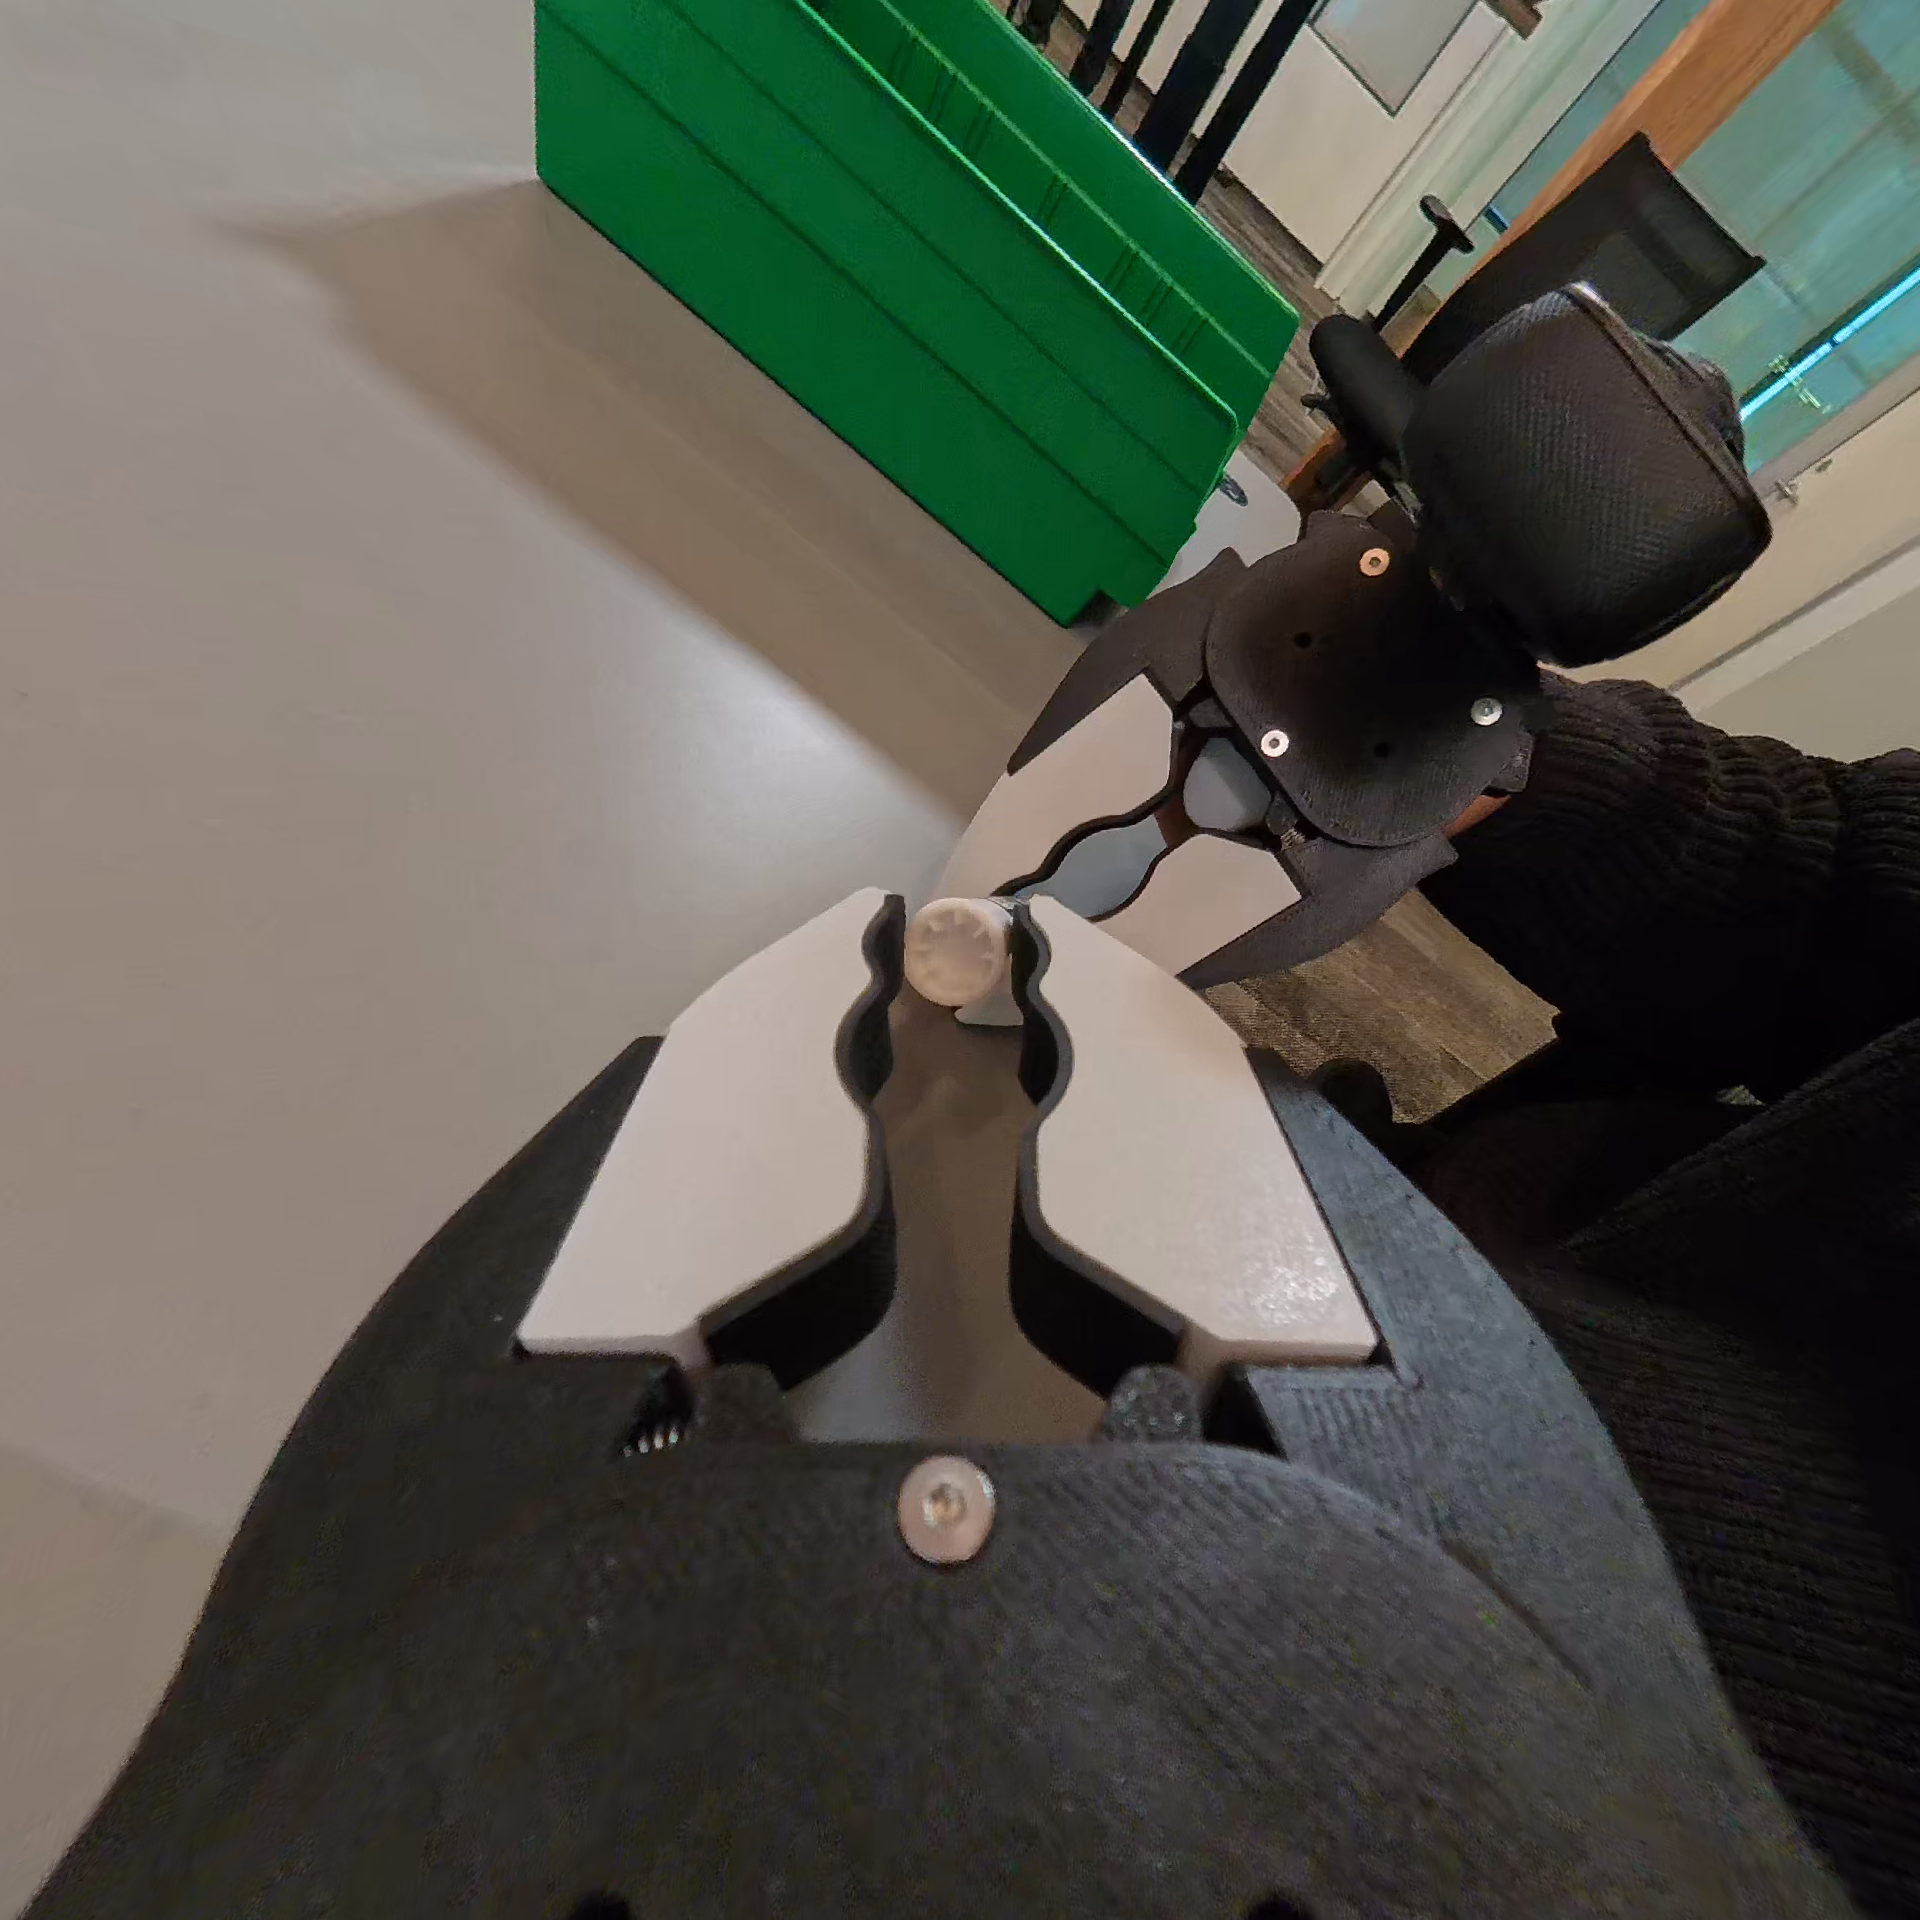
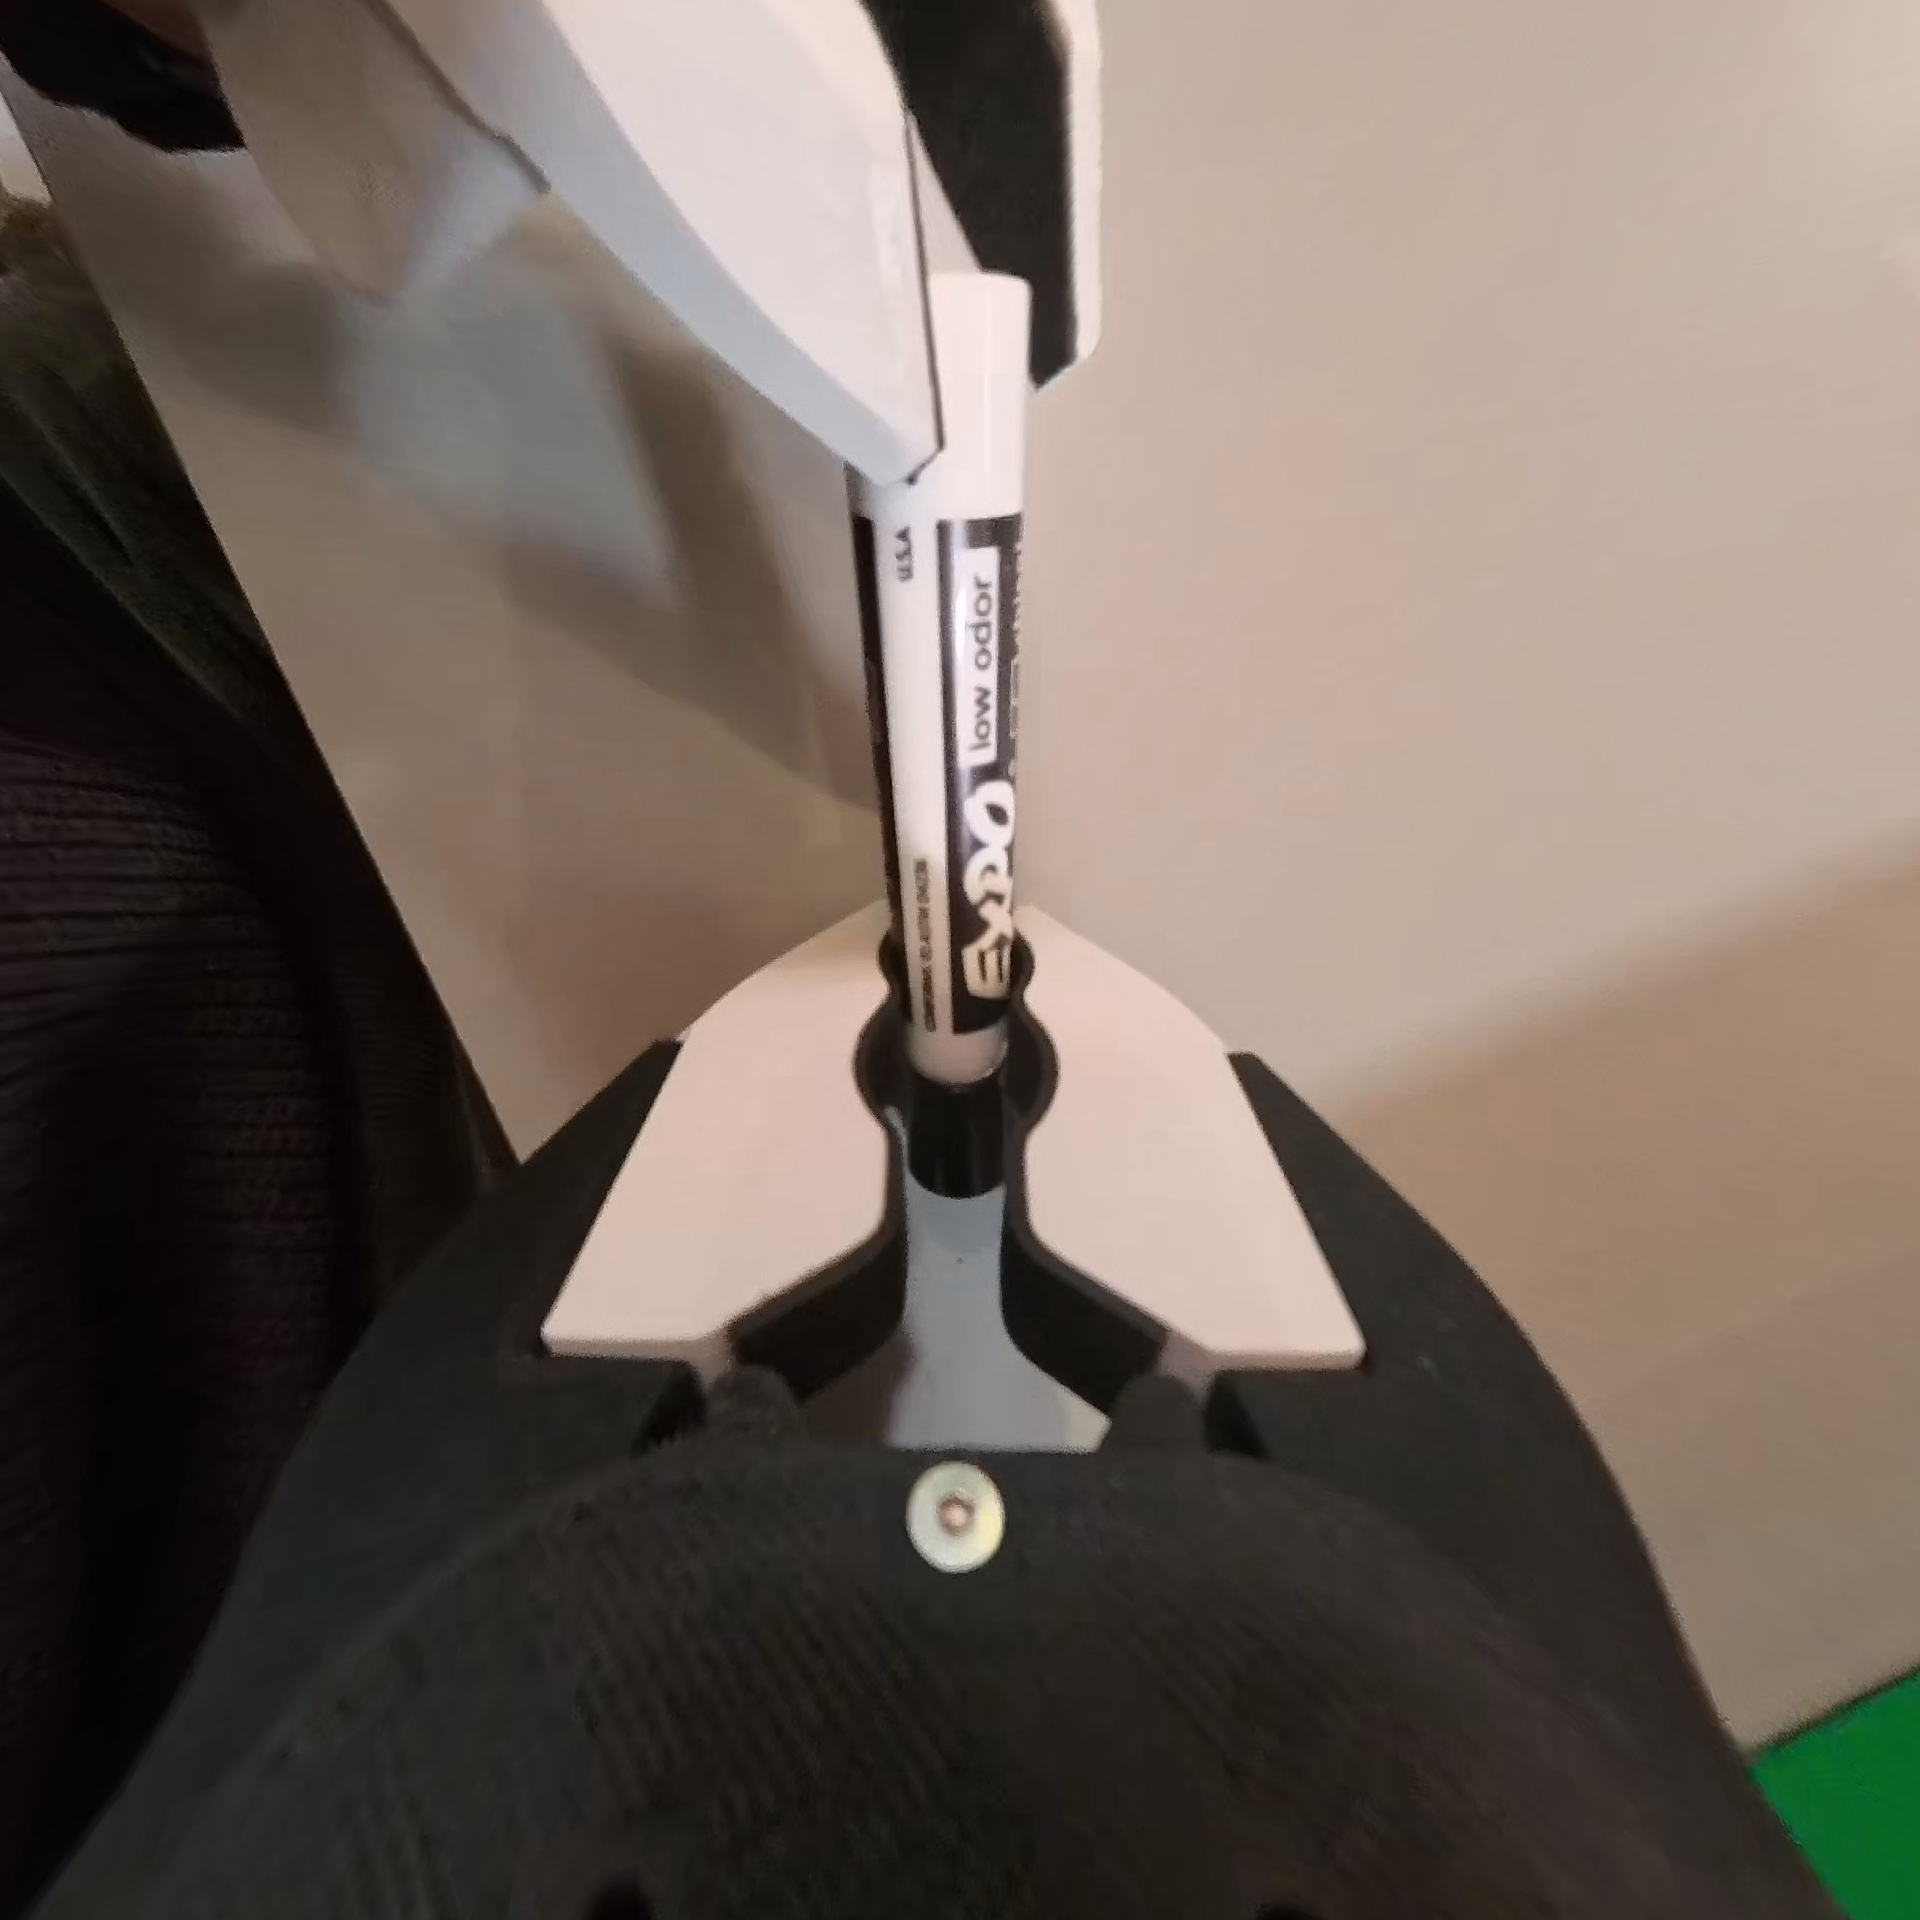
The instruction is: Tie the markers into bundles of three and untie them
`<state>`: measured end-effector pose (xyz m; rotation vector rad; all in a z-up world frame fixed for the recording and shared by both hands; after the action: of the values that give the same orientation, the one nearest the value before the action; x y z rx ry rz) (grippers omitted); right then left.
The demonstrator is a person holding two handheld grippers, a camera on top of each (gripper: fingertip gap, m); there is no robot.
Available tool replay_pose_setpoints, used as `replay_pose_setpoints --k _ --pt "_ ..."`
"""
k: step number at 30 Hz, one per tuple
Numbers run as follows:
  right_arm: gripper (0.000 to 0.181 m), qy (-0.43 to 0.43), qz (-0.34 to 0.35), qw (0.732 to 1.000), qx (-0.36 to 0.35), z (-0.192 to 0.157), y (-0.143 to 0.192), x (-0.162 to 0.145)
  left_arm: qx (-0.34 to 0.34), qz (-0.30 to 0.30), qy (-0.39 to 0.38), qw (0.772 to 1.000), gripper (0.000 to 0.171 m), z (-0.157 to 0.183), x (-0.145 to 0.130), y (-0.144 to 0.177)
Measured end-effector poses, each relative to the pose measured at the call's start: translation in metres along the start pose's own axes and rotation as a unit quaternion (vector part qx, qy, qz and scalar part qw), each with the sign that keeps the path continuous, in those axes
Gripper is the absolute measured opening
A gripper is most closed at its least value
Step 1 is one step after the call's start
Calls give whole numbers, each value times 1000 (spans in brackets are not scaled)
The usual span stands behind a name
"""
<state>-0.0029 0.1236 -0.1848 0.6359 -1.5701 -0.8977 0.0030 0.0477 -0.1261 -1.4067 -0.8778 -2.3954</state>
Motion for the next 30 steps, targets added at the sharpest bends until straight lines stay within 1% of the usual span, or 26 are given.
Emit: replay_pose_setpoints --k 5,8,11,13,14,17,19,20,23,25,27,28,30 --pt "15 0 -11 1000 -7 -1 4 2 -12 15 14 1000 20 0 2 2" --pt "15 -11 -20 1000 8 -5 6 2 -20 24 28 999 21 0 2 1" --pt "15 -22 -44 998 31 -9 7 -2 -20 18 35 999 21 -1 -1 -1" --pt "15 -17 -71 996 52 -12 7 -7 -15 16 32 999 31 -1 -1 -3" --pt "15 -13 -83 995 52 -10 9 -7 -9 15 34 999 36 -2 -1 -3" --pt "14 8 -97 995 35 5 19 -1 5 16 35 999 49 -2 -1 2" --pt "15 29 -121 992 26 19 27 2 17 11 35 999 57 -3 -4 11" --pt "15 44 -138 989 23 24 30 3 25 14 33 999 60 -3 -4 18" --pt "14 94 -194 976 22 33 32 2 51 38 12 998 62 3 -2 44" --pt "14 133 -223 966 25 31 31 4 70 62 4 996 64 9 2 64" --pt "14 173 -231 957 42 22 30 8 90 77 5 993 68 11 11 91" --pt "14 193 -227 953 56 16 29 11 122 89 2 989 68 5 17 111" --pt "14 216 -220 948 83 4 25 14 207 105 -8 973 67 -14 29 158"
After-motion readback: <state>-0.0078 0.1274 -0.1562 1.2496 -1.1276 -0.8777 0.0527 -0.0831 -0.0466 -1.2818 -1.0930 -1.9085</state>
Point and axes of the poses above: each gripper's, where its closed fingertips meet, y back along the fingers, x out of its top, z = x × y across the jaws, the point moved 3 cm from there along y, back along the fingers, and after that the axes turned 9 degrees about -y, right-handed, at the moved point
